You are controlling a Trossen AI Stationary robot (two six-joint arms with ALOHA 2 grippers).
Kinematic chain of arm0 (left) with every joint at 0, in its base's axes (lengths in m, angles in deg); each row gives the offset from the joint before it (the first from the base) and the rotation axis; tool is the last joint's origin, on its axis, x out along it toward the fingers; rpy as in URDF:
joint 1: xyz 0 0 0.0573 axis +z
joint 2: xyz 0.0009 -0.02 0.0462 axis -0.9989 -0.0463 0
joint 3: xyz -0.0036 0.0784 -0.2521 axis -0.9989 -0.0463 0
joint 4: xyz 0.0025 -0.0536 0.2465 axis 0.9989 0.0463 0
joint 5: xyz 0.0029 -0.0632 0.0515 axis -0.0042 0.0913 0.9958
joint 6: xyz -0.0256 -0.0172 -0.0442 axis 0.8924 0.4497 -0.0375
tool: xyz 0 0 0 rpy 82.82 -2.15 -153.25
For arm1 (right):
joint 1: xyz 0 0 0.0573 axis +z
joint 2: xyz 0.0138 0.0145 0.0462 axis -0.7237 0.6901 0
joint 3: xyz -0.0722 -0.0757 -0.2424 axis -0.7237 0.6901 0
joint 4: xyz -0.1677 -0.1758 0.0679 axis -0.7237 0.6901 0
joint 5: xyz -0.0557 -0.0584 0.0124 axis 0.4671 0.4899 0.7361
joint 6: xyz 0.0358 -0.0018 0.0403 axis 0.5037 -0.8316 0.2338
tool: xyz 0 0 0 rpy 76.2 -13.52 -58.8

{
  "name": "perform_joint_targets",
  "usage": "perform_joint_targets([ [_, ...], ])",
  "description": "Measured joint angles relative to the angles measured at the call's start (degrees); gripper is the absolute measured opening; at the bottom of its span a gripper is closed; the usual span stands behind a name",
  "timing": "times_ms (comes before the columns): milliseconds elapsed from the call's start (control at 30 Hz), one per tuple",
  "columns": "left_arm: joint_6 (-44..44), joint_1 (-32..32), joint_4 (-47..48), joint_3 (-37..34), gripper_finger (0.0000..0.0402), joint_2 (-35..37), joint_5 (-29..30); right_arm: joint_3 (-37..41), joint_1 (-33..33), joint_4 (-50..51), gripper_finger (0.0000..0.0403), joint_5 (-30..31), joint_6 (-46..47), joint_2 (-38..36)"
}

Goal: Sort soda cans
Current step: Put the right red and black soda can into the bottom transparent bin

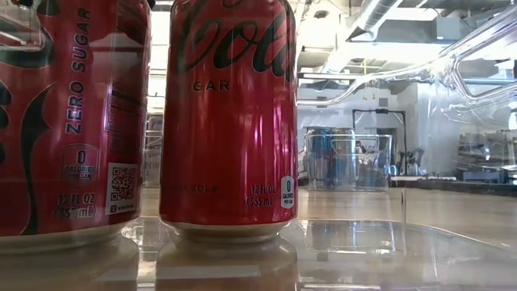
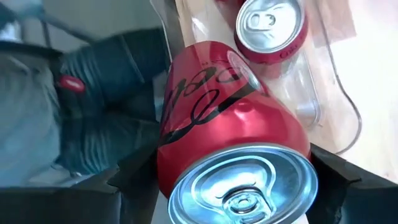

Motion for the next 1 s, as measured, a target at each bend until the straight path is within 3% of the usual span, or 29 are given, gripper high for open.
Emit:
perform_joint_targets([
  [300,2.6,-1.6,0.73,0.0,0.0365,0.02,-0.33,-14.96,-1.12,11.12,0.0307,-3.36,-1.63,11.96],
  [567,5.83,-2.6,2.4,0.0,0.0365,0.02,-0.68,-16.75,-1.7,12.02,0.0307,-5.13,-0.9,17.66],
  [700,6.04,-2.6,2.78,0.0,0.0365,0.07,-1.6,-16.75,-3.11,12.65,0.0308,-5.61,6.1,19.28],
  [1000,6.01,-2.6,3.45,0.0,0.0365,0.07,-2.3,-16.75,-4.61,13.47,0.032,-6.73,11.76,19.8],
])
